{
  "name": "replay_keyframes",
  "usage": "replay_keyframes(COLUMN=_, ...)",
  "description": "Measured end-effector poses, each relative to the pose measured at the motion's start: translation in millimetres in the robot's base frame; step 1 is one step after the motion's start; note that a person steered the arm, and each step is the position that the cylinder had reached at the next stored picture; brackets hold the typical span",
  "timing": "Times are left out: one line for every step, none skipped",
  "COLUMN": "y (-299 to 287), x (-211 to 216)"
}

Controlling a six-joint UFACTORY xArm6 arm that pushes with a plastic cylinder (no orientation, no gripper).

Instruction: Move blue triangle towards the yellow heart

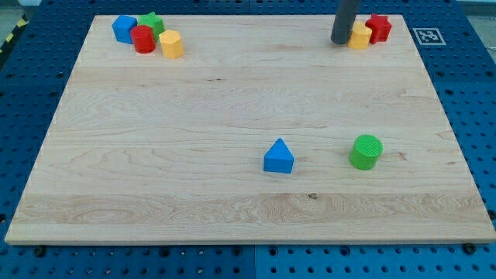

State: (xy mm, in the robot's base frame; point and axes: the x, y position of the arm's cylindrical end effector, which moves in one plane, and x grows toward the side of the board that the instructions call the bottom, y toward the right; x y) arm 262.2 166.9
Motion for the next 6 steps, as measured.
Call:
replay_keyframes(y=1, x=0)
replay_keyframes(y=-16, x=26)
replay_keyframes(y=-49, x=88)
replay_keyframes(y=-91, x=145)
replay_keyframes(y=-153, x=195)
replay_keyframes(y=-201, x=231)
